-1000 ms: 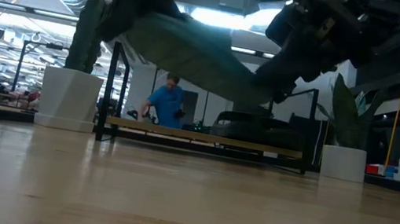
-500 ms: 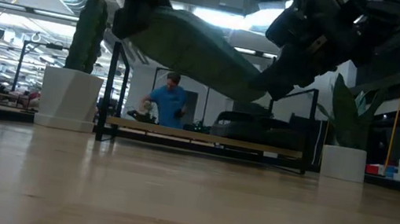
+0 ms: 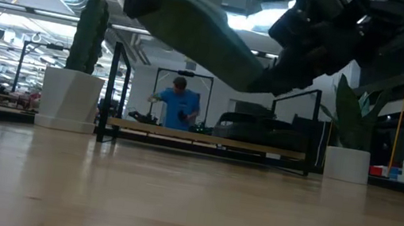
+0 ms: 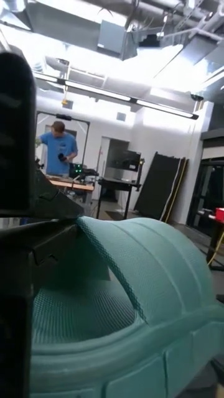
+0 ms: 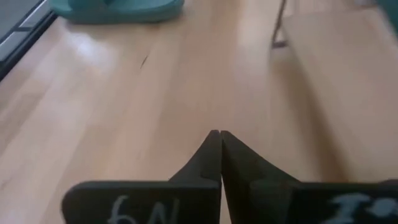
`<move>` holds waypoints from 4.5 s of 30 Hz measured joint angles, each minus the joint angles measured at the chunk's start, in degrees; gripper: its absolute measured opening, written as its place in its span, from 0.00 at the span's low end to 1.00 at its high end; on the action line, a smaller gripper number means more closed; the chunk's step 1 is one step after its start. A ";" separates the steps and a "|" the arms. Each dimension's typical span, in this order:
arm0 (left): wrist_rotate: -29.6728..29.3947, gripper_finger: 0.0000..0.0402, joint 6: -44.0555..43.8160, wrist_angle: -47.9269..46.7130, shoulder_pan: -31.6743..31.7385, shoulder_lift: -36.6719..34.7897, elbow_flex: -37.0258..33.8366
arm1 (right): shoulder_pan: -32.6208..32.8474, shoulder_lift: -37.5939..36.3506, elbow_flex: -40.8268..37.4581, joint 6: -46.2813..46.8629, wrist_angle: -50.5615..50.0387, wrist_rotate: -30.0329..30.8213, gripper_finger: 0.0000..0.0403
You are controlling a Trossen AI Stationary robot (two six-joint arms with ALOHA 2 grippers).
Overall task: Pick and place slides into the shelf
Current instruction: Put the top dark green slide on the shelf
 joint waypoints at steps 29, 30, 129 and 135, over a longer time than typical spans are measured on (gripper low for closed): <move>-5.47 0.00 -2.82 1.01 5.59 0.16 0.26 | 0.43 -9.95 -1.76 10.01 -6.07 24.17 0.00; -5.80 0.00 -2.87 1.10 6.14 0.67 0.70 | 0.82 -9.84 -1.76 10.24 -5.76 24.13 0.01; 34.78 0.00 -58.51 -38.81 19.37 18.45 16.72 | 7.01 -0.28 -1.76 6.61 3.02 21.68 0.00; 38.36 0.00 -58.63 -37.86 20.02 18.95 16.73 | 7.01 -0.28 -1.76 6.60 3.04 21.68 0.00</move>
